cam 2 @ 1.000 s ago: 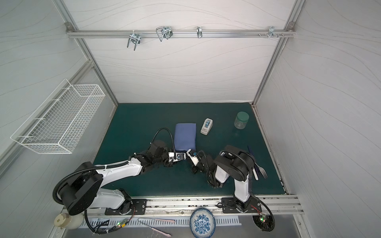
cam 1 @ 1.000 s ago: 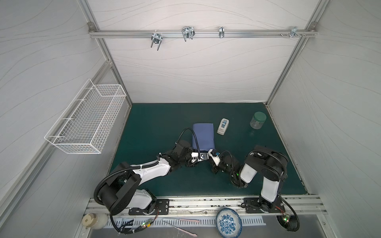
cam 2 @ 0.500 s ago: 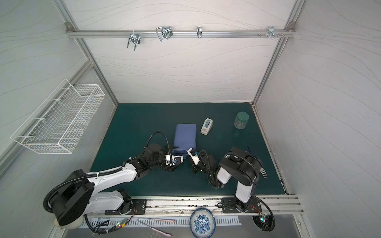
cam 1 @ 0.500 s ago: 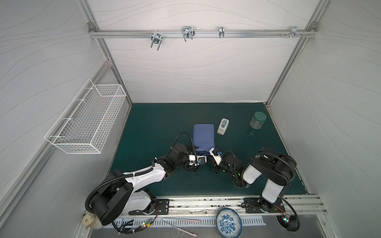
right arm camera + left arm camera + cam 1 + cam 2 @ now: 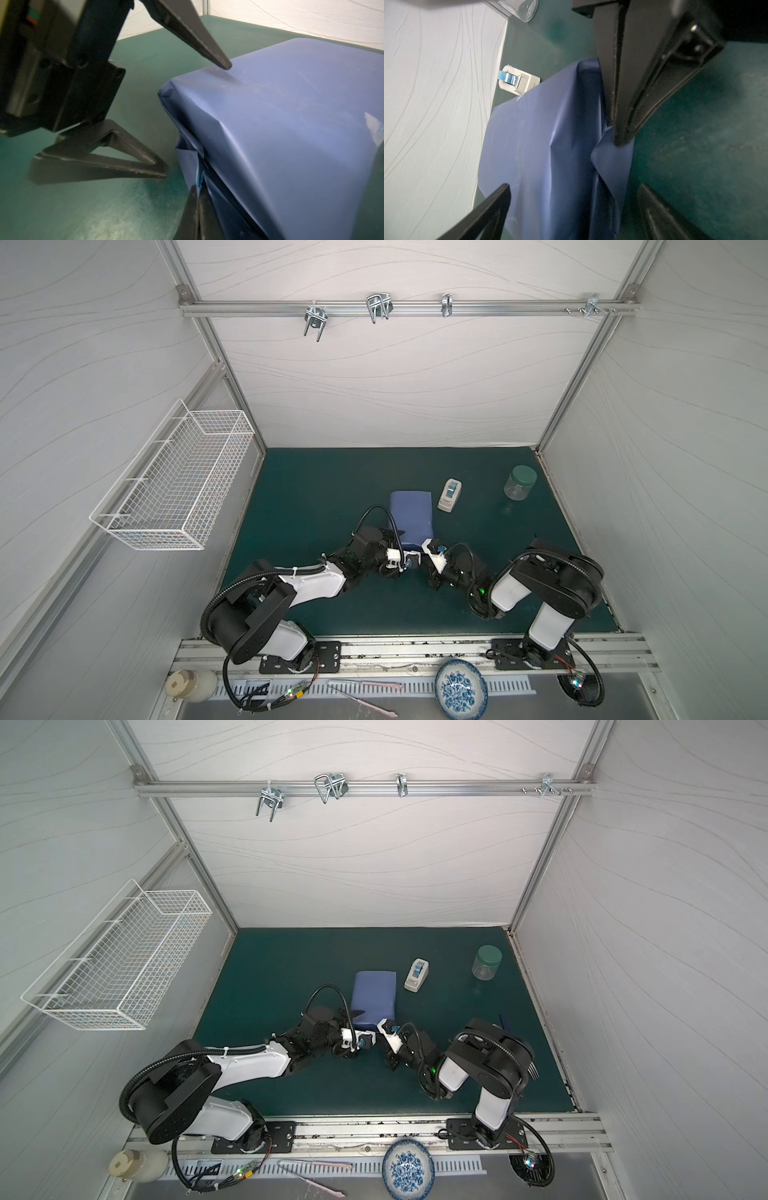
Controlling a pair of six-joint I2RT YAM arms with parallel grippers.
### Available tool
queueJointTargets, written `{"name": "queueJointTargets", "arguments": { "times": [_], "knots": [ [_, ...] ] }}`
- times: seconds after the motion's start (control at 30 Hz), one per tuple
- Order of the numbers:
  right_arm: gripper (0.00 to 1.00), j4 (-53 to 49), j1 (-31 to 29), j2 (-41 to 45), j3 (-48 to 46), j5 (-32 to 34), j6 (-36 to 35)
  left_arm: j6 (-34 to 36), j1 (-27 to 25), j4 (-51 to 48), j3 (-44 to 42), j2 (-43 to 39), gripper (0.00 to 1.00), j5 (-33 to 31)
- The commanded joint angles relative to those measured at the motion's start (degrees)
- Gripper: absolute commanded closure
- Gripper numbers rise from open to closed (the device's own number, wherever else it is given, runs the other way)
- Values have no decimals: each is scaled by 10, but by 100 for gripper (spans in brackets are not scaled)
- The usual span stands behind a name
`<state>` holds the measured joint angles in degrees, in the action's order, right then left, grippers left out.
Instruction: Wrap the gift box in paper
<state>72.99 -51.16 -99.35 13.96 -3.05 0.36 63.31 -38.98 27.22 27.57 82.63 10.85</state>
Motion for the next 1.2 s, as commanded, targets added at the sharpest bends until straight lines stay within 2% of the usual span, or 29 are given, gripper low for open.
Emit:
{"name": "queueJointTargets", "arguments": {
  "times": [0.0, 0.2, 0.4, 0.57, 0.83, 1.17],
  "knots": [
    [100, 8, -5, 17, 0, -7, -10, 20, 3, 43, 20, 23, 3, -8],
    [100, -18, -5, 38, 12, -11, -16, 22, 6, 62, 19, 54, 7, -5],
    [100, -33, -5, 45, 17, -9, -26, 12, 8, 74, 18, 65, 19, 6],
    [100, -31, -5, 43, 21, -10, -30, 9, 8, 79, 13, 71, 24, 1],
    [100, -43, -6, 54, 29, -8, -40, 5, 8, 78, 9, 77, 28, 0],
    [98, -57, -4, 63, 33, -8, -57, 0, 8, 76, 10, 81, 25, -1]
  ]
}}
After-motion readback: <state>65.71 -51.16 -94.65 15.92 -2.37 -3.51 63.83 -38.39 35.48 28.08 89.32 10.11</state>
